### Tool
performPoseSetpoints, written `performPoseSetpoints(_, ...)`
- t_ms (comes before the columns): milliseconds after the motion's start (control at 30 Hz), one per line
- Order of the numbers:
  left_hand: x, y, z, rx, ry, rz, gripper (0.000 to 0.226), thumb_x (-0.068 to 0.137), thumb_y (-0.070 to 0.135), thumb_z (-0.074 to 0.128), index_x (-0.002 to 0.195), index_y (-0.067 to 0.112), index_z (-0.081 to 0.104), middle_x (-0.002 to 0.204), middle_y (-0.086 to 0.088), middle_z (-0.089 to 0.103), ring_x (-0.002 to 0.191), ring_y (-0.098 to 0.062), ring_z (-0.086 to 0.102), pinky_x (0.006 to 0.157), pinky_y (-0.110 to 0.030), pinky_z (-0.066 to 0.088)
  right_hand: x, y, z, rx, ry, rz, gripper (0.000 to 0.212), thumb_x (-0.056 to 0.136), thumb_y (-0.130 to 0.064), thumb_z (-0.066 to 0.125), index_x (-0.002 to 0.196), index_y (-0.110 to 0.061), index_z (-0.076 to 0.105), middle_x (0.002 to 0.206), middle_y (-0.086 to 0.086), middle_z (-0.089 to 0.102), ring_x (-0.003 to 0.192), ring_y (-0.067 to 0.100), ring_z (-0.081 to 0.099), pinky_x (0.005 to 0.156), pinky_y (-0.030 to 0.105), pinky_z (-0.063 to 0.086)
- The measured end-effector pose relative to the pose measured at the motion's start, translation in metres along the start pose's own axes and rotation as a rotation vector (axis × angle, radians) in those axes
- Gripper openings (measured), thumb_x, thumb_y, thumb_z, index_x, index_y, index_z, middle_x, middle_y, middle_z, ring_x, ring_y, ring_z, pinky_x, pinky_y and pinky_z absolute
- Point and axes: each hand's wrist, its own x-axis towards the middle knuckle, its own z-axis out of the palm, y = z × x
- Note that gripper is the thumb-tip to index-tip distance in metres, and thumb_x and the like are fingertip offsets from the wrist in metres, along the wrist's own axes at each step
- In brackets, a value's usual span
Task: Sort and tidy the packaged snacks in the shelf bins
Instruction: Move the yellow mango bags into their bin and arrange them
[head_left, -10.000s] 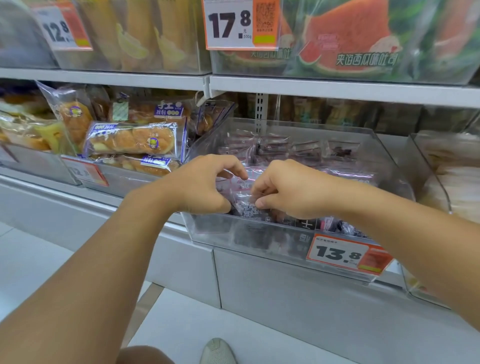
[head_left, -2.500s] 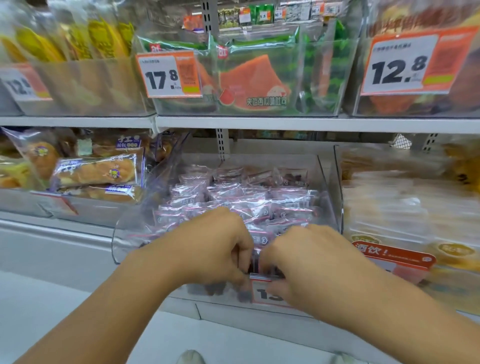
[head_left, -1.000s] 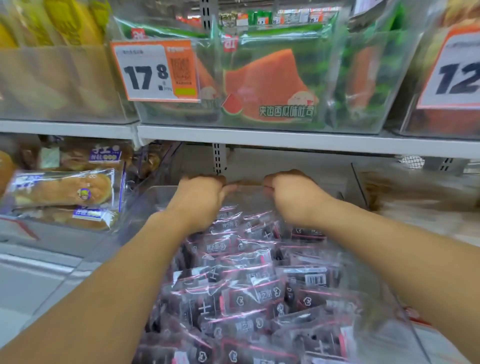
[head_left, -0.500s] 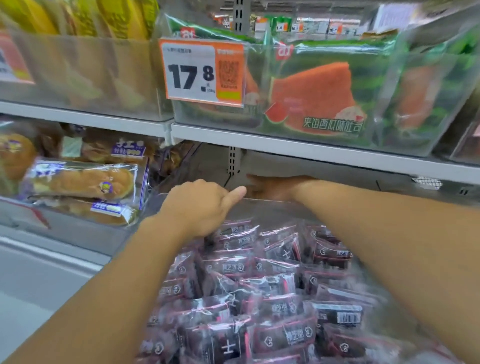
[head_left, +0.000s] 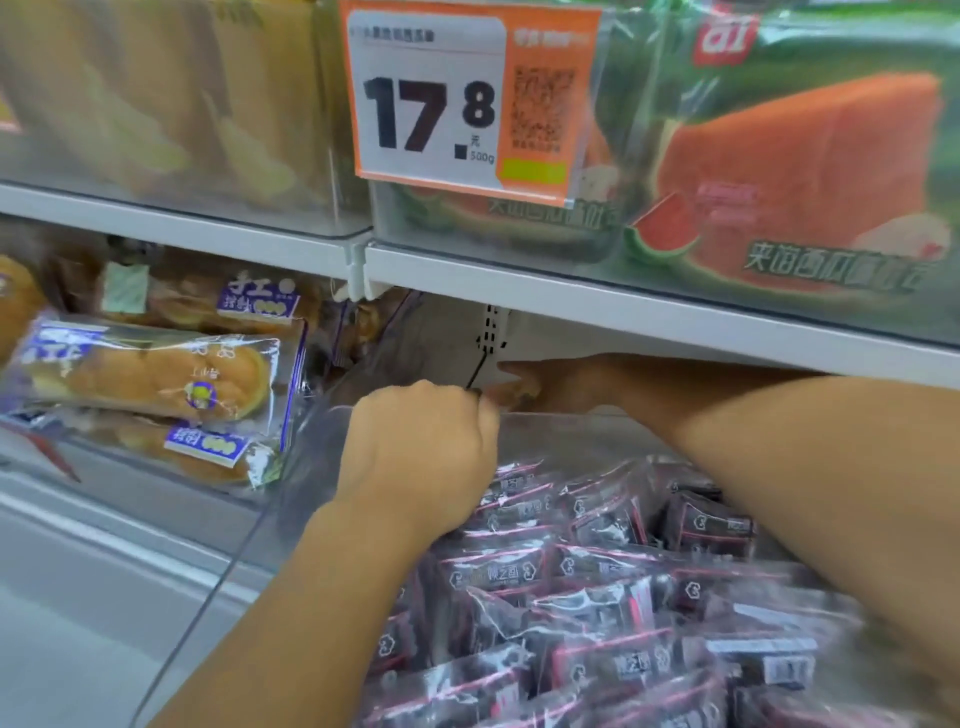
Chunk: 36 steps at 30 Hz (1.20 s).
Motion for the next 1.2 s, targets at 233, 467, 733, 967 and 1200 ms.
performPoseSetpoints(233, 0.000, 0.000, -0.002, 0.000, -0.002, -0.017, 0.053, 0.106, 0.040, 0.021, 0.060, 0.019, 0.037, 0.058, 0.004, 0.042, 0.062, -0.021, 0.054, 0.057, -0.032, 0.041, 0.043, 0.014, 0.004, -0.195, -0.107, 0.080, 0.093, 0.092, -0.058, 0.060, 0.158, -0.036, -0.001, 0.164, -0.004, 0.021, 0.145, 0.021, 0.031, 0.116, 0.034, 0.028)
performPoseSetpoints(467, 0.000, -0.002, 0.002, 0.065, 0.032, 0.013, 0.052, 0.105, 0.046, 0.012, 0.064, 0.022, 0.033, 0.060, 0.006, 0.038, 0.065, -0.018, 0.044, 0.049, -0.025, 0.014, 0.051, 0.013, 0.002, -0.373, -0.089, 0.018, 0.081, 0.085, -0.039, 0.074, 0.152, -0.024, 0.032, 0.147, -0.004, 0.041, 0.128, 0.023, 0.047, 0.104, 0.035, 0.043)
performPoseSetpoints(733, -0.001, -0.009, 0.003, -0.111, 0.079, 0.054, 0.046, 0.107, 0.041, 0.020, 0.062, 0.030, 0.023, 0.061, 0.011, 0.030, 0.065, -0.017, 0.038, 0.071, -0.032, 0.025, 0.001, -0.008, -0.015, -0.307, 0.209, -0.233, 0.033, 0.098, -0.006, 0.047, 0.124, -0.024, 0.056, 0.120, 0.003, 0.058, 0.105, 0.024, 0.058, 0.080, 0.025, 0.044)
performPoseSetpoints(967, -0.001, -0.021, 0.013, -0.119, 0.092, 0.164, 0.046, 0.104, 0.045, 0.018, 0.063, 0.027, 0.028, 0.062, 0.010, 0.032, 0.067, -0.025, 0.042, 0.072, -0.035, 0.025, -0.112, -0.043, -0.008, -0.002, 0.415, -0.532, 0.029, 0.096, -0.004, 0.057, 0.124, -0.012, 0.060, 0.108, 0.002, 0.064, 0.096, 0.017, 0.060, 0.084, 0.026, 0.047)
performPoseSetpoints(1200, -0.002, -0.025, 0.014, -0.073, 0.067, 0.221, 0.037, 0.102, 0.053, 0.029, 0.082, 0.025, 0.042, 0.086, -0.001, 0.056, 0.092, -0.030, 0.056, 0.072, -0.037, 0.024, -0.207, -0.053, 0.006, -0.086, 0.418, -0.433, 0.024, 0.089, -0.003, 0.048, 0.109, -0.010, 0.060, 0.099, 0.008, 0.066, 0.088, 0.026, 0.060, 0.084, 0.046, 0.050)
